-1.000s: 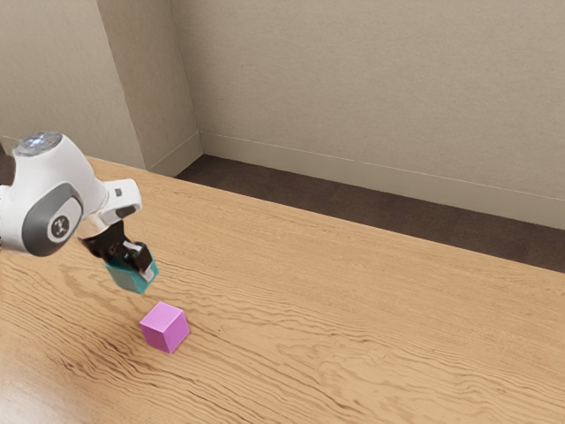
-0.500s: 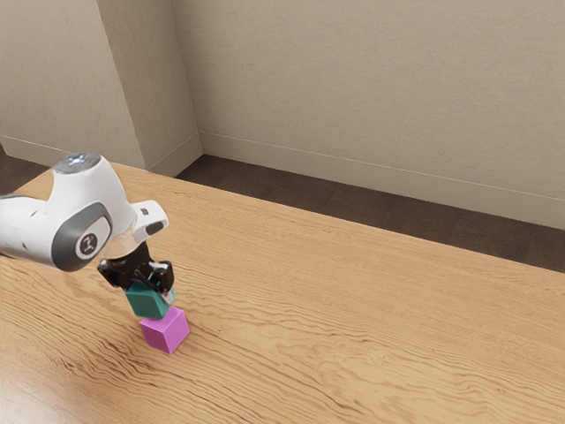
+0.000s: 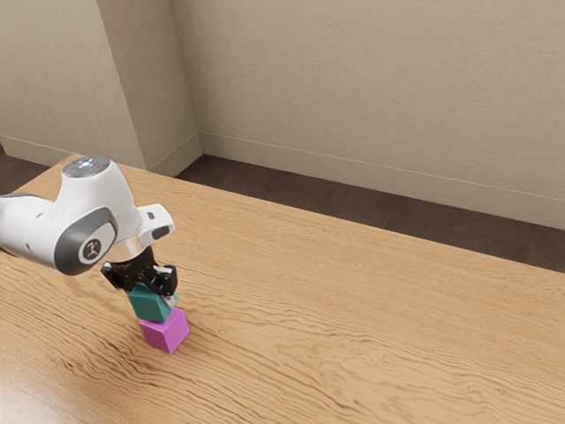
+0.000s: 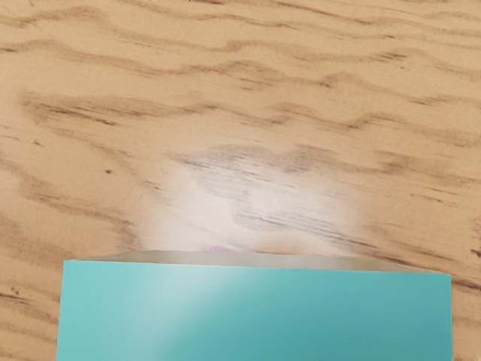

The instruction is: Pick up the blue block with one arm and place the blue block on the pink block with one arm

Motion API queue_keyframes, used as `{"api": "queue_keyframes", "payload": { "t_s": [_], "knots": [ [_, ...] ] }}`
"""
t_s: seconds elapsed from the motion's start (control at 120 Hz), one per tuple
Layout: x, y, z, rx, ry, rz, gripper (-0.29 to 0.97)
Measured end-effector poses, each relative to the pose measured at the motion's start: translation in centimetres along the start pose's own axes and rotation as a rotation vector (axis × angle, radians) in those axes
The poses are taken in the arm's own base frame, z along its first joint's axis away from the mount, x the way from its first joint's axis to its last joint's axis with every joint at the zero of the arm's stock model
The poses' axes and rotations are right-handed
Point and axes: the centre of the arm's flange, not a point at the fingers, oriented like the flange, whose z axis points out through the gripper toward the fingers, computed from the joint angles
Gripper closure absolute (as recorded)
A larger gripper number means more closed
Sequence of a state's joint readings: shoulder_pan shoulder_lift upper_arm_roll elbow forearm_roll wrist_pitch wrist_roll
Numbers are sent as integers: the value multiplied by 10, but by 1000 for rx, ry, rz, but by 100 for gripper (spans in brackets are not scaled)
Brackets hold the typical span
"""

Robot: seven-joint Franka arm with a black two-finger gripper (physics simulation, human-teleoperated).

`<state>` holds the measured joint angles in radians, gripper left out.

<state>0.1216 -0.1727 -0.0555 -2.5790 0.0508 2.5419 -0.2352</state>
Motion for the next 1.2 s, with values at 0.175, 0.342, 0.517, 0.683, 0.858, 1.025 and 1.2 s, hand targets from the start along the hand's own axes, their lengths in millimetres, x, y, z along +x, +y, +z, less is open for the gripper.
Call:
{"api": "queue_keyframes", "payload": {
  "t_s": [0.175,0.342,0.517,0.683,0.858,1.025,1.2],
  "knots": [
    [-2,4,0,1,0,25,32],
    [-5,8,1,0,-3,53,32],
    [-11,9,0,-6,-7,68,25],
    [-10,13,-12,-11,20,95,13],
    [20,19,-110,-25,217,115,6],
    [88,4,-266,-36,388,65,3],
    [98,-7,-288,-8,206,55,1]
  ]
}}
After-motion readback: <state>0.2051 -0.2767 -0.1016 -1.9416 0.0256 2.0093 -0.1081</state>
